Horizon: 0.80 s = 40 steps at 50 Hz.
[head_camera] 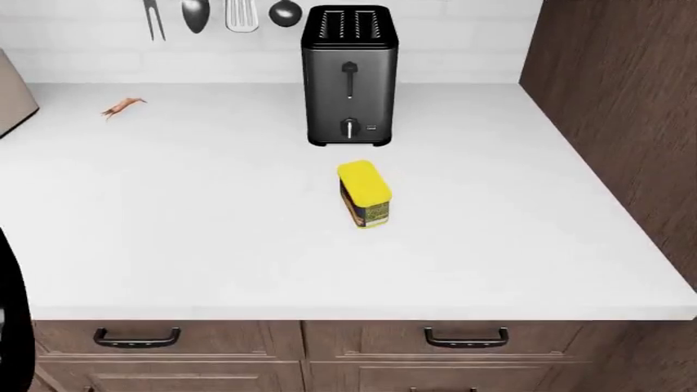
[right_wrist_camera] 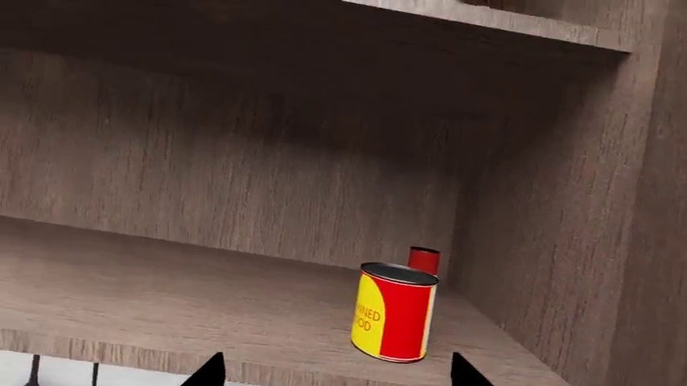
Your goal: Pick the cans from the counter and place them in their designated side in the cabinet.
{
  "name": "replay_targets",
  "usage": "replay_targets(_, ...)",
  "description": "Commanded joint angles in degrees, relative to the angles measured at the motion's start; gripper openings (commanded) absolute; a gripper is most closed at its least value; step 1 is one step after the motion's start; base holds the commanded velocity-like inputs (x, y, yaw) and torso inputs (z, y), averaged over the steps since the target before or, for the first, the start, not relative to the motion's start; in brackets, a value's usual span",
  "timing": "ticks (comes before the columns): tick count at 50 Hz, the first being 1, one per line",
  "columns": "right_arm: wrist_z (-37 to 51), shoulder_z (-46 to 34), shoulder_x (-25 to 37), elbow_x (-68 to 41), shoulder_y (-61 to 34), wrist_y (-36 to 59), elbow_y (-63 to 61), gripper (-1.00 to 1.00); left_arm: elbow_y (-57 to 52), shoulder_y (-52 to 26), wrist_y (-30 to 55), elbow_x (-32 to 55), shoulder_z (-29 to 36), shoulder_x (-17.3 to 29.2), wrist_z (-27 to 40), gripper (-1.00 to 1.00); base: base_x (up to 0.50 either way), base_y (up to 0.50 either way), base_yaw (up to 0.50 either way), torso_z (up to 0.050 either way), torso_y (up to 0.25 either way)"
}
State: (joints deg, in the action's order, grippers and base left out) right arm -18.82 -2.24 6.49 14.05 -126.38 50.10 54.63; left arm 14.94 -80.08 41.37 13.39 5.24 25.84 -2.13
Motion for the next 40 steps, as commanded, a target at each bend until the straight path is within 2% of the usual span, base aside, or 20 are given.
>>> replay_targets(1,-7.9,0.1,0.7,-0.7,20.7,13.7,-45.6,1.00,-14.9,9.3,-3.4,4.8,-10.8,-4.6,8.2,1.00,0.00,0.00,0.00,0.000,0.000)
replay_targets(5,-10.2,-0.3,0.8,0.0,27.8,20.8,-62.5,1.00,-23.0,14.1,-6.1,6.4,-15.1,-6.9,11.1,1.00,0.00,0.00,0.00,0.000,0.000)
replay_targets(10,-11.2,-0.7,0.6,1.2,35.7,27.2,-79.4,1.00,-29.0,17.3,-3.4,9.9,-18.3,-8.1,12.3,1.00,0.00,0.00,0.00,0.000,0.000)
replay_targets(20,-13.6,-1.5,1.4,2.6,48.4,39.1,-97.3,1.00,-29.9,15.7,8.3,15.1,-19.4,-7.0,13.3,1.00,0.00,0.00,0.00,0.000,0.000)
replay_targets(24,-15.5,-0.6,0.7,4.4,54.5,39.5,-99.6,1.00,-30.0,14.7,13.6,16.4,-19.4,-6.3,14.7,1.00,0.00,0.00,0.00,0.000,0.000)
replay_targets(25,-15.7,-0.1,0.3,4.5,55.9,39.3,-99.8,1.00,-35.7,19.9,14.9,17.5,-20.8,-7.3,15.9,1.00,0.00,0.00,0.00,0.000,0.000)
replay_targets(27,-15.8,0.8,-0.2,4.4,58.5,38.3,-99.7,1.00,-40.8,27.9,13.2,17.3,-21.2,-9.3,16.6,1.00,0.00,0.00,0.00,0.000,0.000)
replay_targets(29,-16.1,1.6,-1.0,4.0,61.4,36.8,-99.1,1.00,-40.7,31.6,10.4,15.9,-20.4,-10.3,16.3,1.00,0.00,0.00,0.00,0.000,0.000)
replay_targets(37,-14.1,4.3,-4.9,1.6,72.1,26.6,-91.8,1.00,-41.4,38.7,6.1,14.4,-19.7,-10.7,15.0,1.00,0.00,0.00,0.00,0.000,0.000)
replay_targets(40,-14.0,3.5,-4.8,0.8,74.8,26.8,-90.9,1.00,-40.8,39.8,5.2,14.1,-19.6,-11.0,14.8,1.00,0.00,0.00,0.00,0.000,0.000)
